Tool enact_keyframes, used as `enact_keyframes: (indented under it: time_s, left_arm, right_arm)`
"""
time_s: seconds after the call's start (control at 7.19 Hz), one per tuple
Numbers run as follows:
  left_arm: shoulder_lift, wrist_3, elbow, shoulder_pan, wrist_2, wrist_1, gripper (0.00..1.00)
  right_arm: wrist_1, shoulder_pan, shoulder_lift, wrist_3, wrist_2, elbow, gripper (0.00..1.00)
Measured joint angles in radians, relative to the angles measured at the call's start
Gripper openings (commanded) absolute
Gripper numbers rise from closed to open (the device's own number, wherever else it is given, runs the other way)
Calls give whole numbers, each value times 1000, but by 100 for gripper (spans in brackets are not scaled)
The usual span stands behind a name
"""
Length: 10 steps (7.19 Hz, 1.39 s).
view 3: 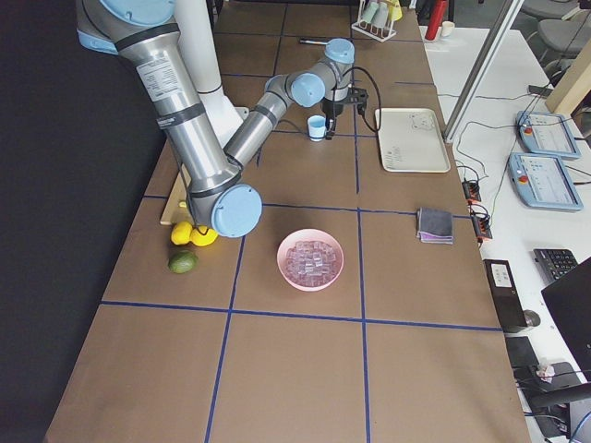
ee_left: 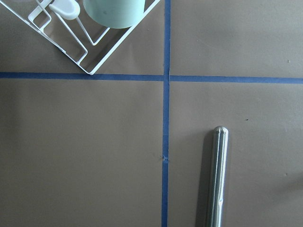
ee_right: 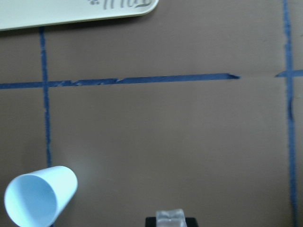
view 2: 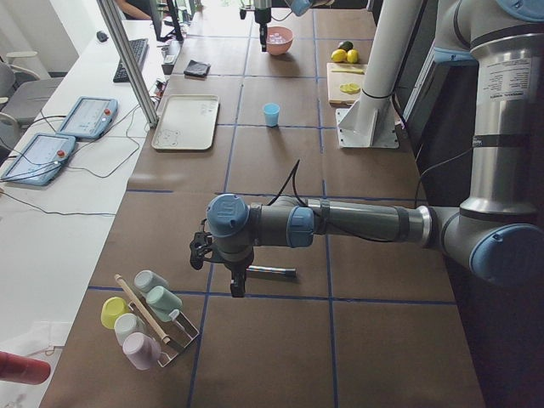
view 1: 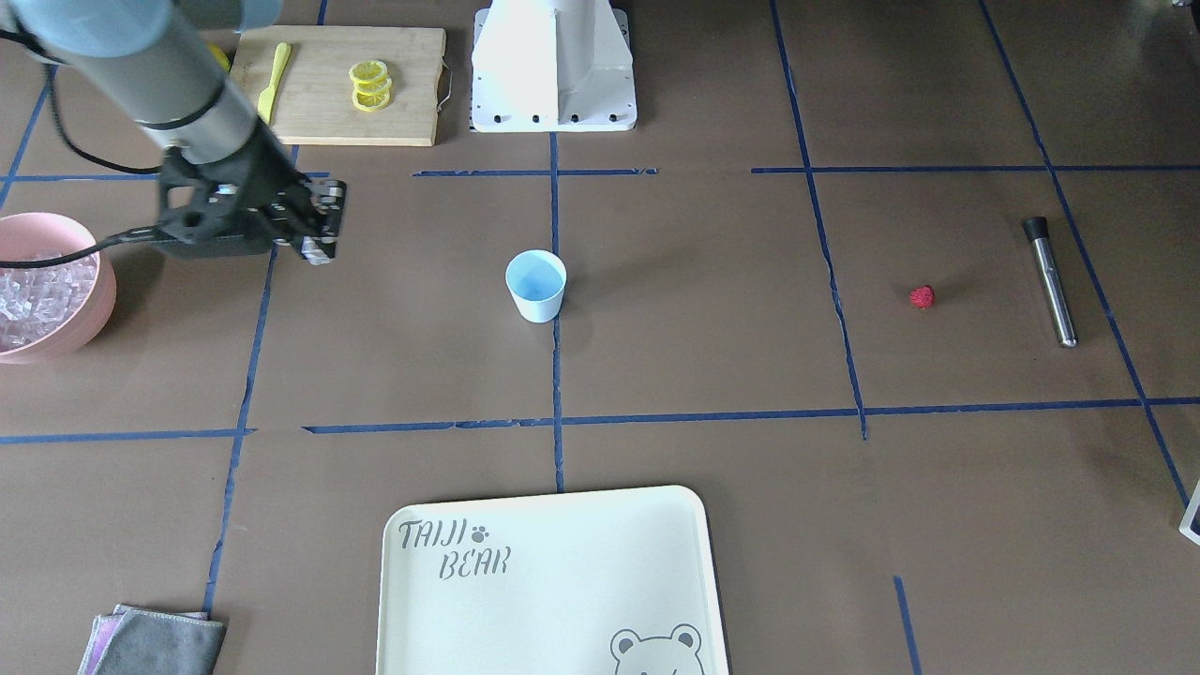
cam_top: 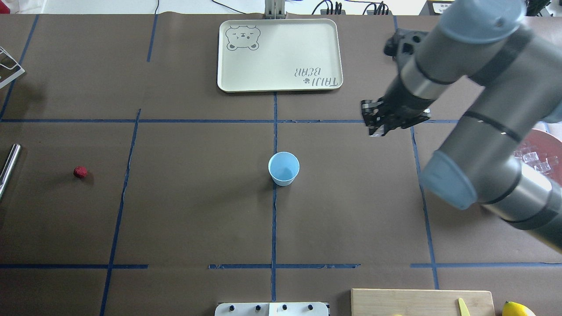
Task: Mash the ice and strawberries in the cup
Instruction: 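Carry the ice cube with the right gripper over the light-blue cup, then open the right gripper to drop the ice cube into the cup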
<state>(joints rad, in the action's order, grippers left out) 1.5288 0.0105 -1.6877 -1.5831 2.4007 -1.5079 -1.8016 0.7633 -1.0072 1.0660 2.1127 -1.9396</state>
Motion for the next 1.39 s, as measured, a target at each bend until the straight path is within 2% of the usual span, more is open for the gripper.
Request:
enact_keyframes:
  time_s: [0.28,0.42,0.7,0.83,1.11,1.25,1.39]
  left_arm:
    - [6,14,0,0,1,0,100]
    - [9,18,0,1,0,0,100]
    - [14,22,-1,1,1,0,100]
    - [16,26,-1,1,1,0,100]
    - [18,29,-1,2,1,1,100]
    - [19,29,-1,2,1,1,100]
    - [19,29,-1,2,1,1,100]
  right_arm:
    - [1,-149,207,151,-134,185,0]
    - [8,-190,268,182,-173,261,0]
    - [47,-226,303,204,-199,345,2]
    - [59,-233,307,210,-201,361,7]
    - [64,-236,309,214,-201,369,57]
    - [64,-237,309,215,-200,368,66]
    - [62,-237,309,215,-200,364,67]
